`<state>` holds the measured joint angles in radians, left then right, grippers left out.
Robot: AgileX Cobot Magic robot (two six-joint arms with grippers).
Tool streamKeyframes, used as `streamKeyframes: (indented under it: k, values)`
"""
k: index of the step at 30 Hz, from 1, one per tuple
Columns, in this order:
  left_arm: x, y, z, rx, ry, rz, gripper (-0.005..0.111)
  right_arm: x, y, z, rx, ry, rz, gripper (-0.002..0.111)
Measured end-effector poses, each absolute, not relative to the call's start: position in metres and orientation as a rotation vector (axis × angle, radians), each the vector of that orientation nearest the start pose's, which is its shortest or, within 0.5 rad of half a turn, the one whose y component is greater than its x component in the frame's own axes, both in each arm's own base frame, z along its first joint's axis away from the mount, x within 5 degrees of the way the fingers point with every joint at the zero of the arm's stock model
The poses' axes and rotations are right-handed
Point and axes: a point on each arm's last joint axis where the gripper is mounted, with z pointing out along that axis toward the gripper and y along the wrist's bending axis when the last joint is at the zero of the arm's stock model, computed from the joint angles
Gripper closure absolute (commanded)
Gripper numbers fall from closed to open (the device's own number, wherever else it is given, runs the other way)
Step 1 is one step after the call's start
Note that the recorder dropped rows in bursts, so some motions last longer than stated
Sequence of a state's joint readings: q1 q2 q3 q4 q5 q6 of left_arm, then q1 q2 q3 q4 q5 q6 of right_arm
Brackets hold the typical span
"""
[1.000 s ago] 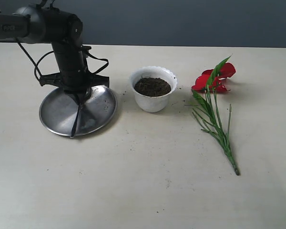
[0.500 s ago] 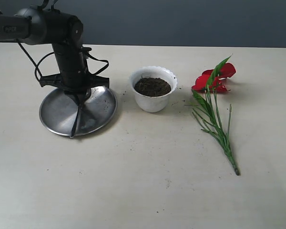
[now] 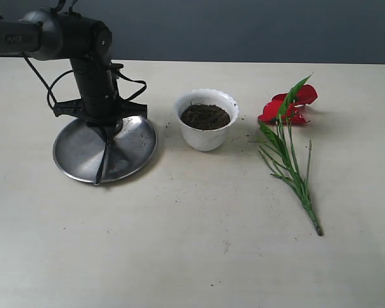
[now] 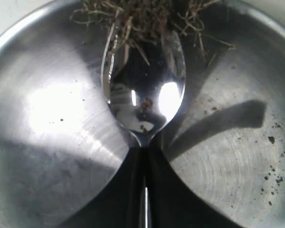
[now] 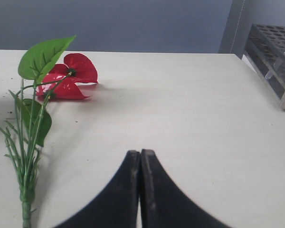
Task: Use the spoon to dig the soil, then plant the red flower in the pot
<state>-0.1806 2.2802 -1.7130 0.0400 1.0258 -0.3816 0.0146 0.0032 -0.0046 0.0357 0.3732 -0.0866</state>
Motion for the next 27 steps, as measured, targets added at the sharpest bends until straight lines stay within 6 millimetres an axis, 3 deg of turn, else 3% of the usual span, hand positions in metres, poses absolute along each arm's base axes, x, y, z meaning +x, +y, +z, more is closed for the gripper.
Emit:
streamKeyframes:
  k: [12, 23, 27]
  values:
    - [0.446, -0.078, 0.125, -0.276, 3.041, 0.016, 0.065, 0.053, 0.002, 0.181, -0.072, 1.854, -0.015, 0.108]
    - [0.445, -0.078, 0.127, -0.268, 3.053, 0.027, 0.062, 0.053, 0.002, 0.181, -0.072, 1.854, -0.015, 0.108]
    - [0.444, -0.077, 0.143, -0.244, 3.024, 0.03, 0.062, 0.053, 0.002, 0.181, -0.072, 1.854, -0.015, 0.108]
